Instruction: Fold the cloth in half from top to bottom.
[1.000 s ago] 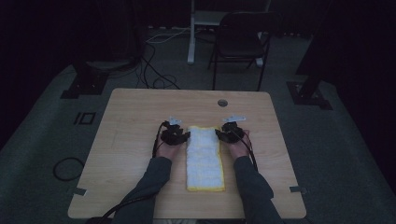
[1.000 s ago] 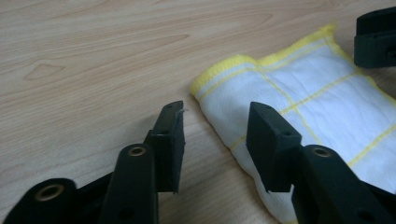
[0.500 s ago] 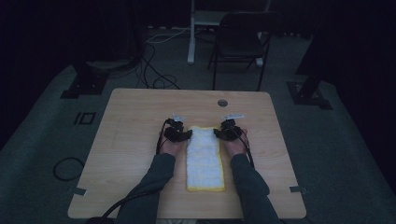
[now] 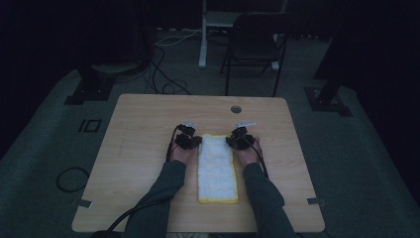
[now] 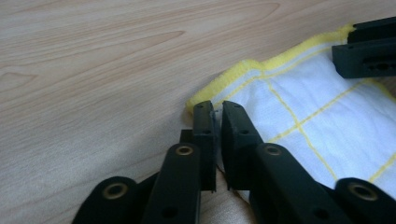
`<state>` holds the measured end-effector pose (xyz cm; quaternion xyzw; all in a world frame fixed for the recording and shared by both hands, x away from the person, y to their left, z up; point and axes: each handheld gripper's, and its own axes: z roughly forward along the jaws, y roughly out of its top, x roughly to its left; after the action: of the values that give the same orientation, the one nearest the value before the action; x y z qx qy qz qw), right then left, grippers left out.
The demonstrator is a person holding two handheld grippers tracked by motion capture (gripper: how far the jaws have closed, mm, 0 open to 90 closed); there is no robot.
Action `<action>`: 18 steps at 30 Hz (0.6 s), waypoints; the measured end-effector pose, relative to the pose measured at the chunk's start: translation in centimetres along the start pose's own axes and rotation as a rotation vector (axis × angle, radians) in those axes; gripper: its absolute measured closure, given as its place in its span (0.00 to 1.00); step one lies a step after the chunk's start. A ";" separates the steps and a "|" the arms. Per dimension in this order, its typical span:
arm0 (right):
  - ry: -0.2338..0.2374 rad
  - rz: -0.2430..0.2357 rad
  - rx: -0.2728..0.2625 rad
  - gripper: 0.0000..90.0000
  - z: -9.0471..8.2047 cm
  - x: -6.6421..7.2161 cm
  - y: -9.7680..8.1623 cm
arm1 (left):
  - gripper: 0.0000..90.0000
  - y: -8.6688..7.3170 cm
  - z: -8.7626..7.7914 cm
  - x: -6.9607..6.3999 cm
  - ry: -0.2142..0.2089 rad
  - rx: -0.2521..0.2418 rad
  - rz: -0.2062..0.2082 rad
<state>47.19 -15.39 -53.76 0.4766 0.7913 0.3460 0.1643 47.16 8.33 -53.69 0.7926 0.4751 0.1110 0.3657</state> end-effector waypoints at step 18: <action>0.031 0.037 -0.059 0.96 -1.2 -0.5 0.7 | 0.99 1.5 -0.9 0.7 -0.033 -0.023 -0.033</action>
<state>47.19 -16.06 -52.43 0.4805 0.7743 0.3796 0.1596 48.10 8.91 -52.14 0.7822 0.4806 0.0975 0.3842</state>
